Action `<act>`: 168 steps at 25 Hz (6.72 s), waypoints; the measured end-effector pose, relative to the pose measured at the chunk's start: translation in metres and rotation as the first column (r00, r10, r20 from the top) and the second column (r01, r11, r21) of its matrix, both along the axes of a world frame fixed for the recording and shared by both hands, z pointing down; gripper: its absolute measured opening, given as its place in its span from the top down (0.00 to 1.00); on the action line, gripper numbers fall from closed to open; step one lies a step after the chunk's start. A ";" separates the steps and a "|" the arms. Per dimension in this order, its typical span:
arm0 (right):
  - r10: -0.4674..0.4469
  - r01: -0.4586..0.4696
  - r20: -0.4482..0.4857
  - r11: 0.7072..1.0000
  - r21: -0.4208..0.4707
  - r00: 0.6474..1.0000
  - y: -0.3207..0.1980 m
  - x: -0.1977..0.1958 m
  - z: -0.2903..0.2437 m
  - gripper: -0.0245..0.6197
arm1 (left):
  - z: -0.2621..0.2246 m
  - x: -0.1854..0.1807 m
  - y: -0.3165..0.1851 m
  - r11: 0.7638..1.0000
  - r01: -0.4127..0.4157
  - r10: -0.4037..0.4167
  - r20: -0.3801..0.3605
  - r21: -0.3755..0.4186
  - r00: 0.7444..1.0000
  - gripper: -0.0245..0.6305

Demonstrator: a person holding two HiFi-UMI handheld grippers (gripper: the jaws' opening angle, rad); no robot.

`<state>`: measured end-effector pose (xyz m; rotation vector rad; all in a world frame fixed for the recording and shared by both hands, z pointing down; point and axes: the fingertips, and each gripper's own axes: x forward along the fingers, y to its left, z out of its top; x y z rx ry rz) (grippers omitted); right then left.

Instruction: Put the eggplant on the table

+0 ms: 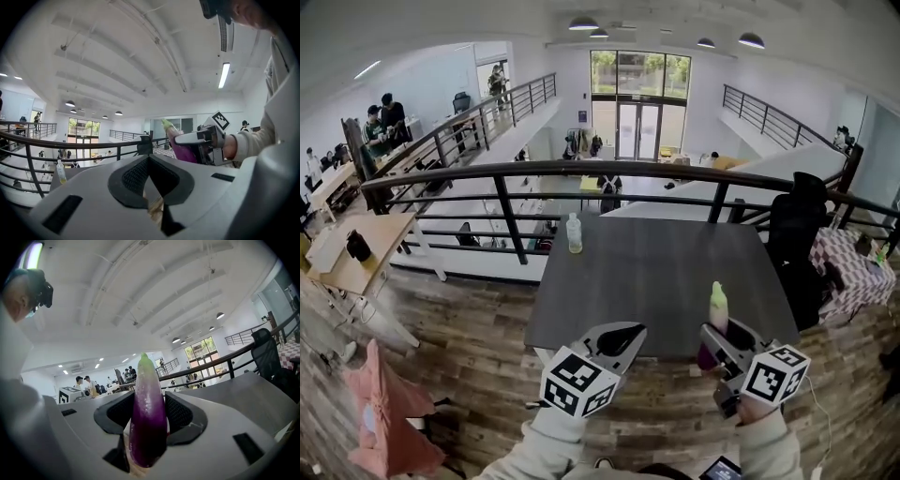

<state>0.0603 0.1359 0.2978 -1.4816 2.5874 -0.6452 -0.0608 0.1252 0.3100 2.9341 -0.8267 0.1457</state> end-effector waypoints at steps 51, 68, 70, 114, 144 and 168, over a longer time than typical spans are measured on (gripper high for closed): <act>-0.093 0.092 0.032 0.995 0.022 0.995 -0.302 0.124 0.005 0.64 | 0.000 0.123 -0.311 0.998 0.042 -0.045 -0.063 -0.038 0.997 0.95; -0.034 0.035 0.041 0.999 -0.038 0.999 -0.415 0.077 0.022 0.64 | 0.023 0.080 -0.432 0.994 -0.005 -0.003 -0.073 -0.107 0.997 0.95; -0.027 0.029 0.040 0.998 -0.047 0.999 -0.422 0.085 0.021 0.64 | 0.020 0.087 -0.438 0.994 -0.008 0.000 -0.076 -0.107 0.997 0.95; -0.152 0.159 0.048 0.953 -0.259 0.987 -0.420 0.055 0.122 0.64 | 0.116 0.089 -0.426 0.953 0.046 -0.067 -0.059 -0.298 0.996 0.95; -0.254 0.283 0.132 0.772 -0.568 0.958 -0.358 0.045 0.280 0.64 | 0.256 0.096 -0.378 0.855 -0.041 0.025 -0.038 -0.517 0.999 0.95; -0.284 0.298 0.139 0.657 -0.692 0.949 -0.322 0.085 0.353 0.64 | 0.317 0.129 -0.353 0.791 -0.088 0.104 -0.009 -0.606 0.995 0.95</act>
